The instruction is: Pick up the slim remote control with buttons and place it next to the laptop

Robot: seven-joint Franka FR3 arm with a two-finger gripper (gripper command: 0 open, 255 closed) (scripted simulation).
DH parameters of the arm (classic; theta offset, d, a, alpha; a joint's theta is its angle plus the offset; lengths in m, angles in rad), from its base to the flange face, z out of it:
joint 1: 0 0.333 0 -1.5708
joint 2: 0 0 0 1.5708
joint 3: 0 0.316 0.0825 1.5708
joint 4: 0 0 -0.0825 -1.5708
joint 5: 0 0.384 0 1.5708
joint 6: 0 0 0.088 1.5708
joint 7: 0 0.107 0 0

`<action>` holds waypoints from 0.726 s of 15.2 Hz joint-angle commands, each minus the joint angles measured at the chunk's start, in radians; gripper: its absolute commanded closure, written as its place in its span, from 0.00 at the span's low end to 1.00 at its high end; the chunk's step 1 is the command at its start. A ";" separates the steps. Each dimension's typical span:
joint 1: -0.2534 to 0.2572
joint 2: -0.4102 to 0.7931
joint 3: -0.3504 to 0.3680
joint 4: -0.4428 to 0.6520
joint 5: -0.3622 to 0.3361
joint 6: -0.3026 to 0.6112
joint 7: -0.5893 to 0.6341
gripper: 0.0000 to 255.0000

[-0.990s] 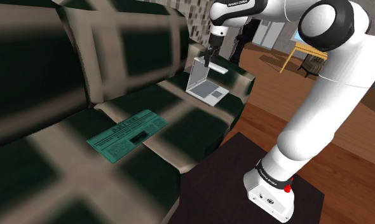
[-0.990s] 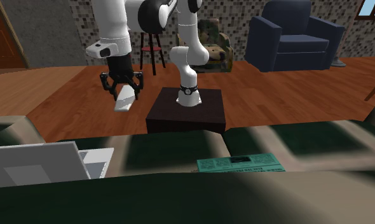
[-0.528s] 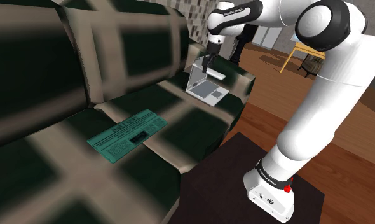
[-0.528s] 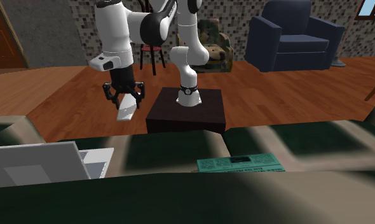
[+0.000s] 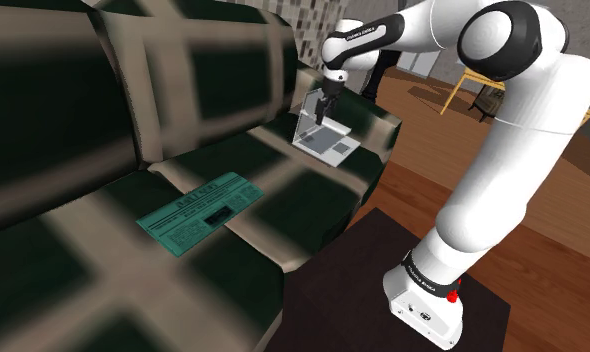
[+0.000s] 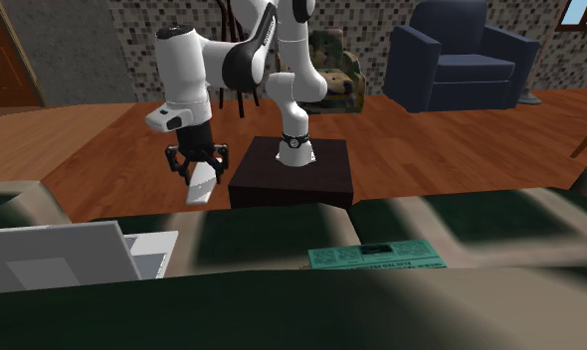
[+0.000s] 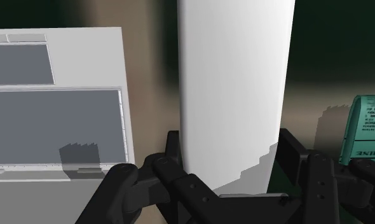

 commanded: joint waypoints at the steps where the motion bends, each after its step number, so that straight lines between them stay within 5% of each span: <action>1: 0.000 0.012 0.000 -0.013 0.001 0.026 0.000 1.00; 11: -0.003 0.076 0.003 -0.068 0.010 0.144 -0.004 1.00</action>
